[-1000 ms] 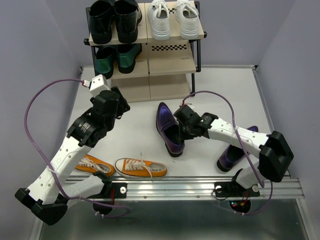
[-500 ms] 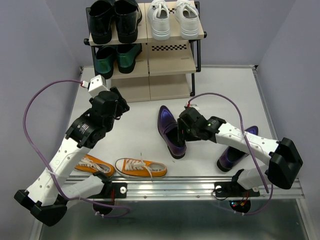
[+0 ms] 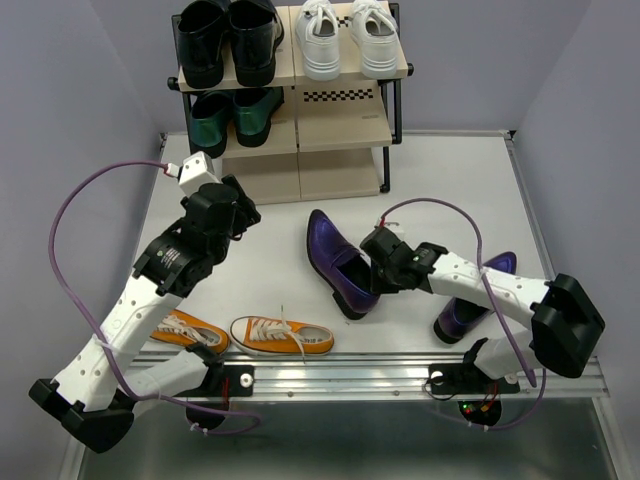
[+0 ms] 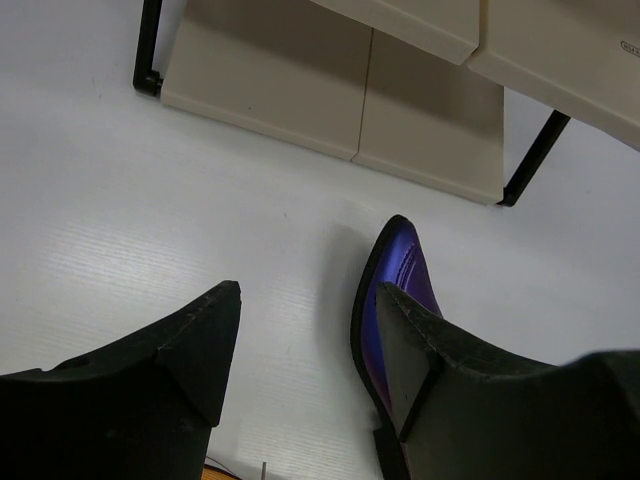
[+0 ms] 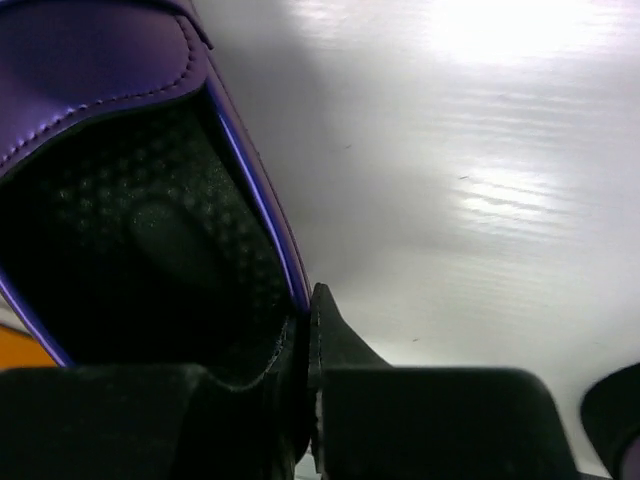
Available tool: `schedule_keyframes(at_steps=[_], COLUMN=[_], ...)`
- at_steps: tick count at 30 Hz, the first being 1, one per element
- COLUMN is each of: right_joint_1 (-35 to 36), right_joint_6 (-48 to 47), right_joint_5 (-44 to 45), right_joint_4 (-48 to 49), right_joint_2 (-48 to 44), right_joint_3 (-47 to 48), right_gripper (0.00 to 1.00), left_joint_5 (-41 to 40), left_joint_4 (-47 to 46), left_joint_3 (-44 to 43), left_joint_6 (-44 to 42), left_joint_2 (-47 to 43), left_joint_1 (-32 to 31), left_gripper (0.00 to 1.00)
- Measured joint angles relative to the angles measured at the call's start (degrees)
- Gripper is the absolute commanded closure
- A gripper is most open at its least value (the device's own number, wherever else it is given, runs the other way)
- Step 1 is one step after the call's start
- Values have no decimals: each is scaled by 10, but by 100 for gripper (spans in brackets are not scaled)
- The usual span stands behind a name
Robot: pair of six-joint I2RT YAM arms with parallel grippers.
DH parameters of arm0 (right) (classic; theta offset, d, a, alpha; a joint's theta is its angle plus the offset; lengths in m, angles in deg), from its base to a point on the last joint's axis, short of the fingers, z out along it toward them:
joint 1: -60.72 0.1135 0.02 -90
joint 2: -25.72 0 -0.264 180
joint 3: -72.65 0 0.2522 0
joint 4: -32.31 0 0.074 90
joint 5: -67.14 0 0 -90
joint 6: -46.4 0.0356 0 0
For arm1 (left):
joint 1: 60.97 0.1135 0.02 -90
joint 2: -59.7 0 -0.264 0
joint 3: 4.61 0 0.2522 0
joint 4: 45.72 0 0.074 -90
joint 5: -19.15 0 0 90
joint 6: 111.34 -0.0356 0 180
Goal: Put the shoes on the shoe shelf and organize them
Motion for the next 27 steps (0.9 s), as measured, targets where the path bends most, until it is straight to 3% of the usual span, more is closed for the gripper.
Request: schedule_keyframes(at_steps=[8, 20, 27], right_joint_1=[8, 7, -3], right_joint_6=[-14, -74, -122], right_joint_5=[55, 135, 172], right_joint_4=[-95, -185, -215], right_joint_2=[-8, -7, 68], right_joint_3=[59, 292, 443], right_gripper=[99, 99, 99], left_joint_5=[1, 1, 2], left_joint_4=[0, 0, 0], left_joint_3=[0, 0, 0], left_joint_6=[0, 0, 0], left_joint_2=[0, -14, -18], left_joint_1=[0, 0, 0], left_gripper=[33, 33, 33])
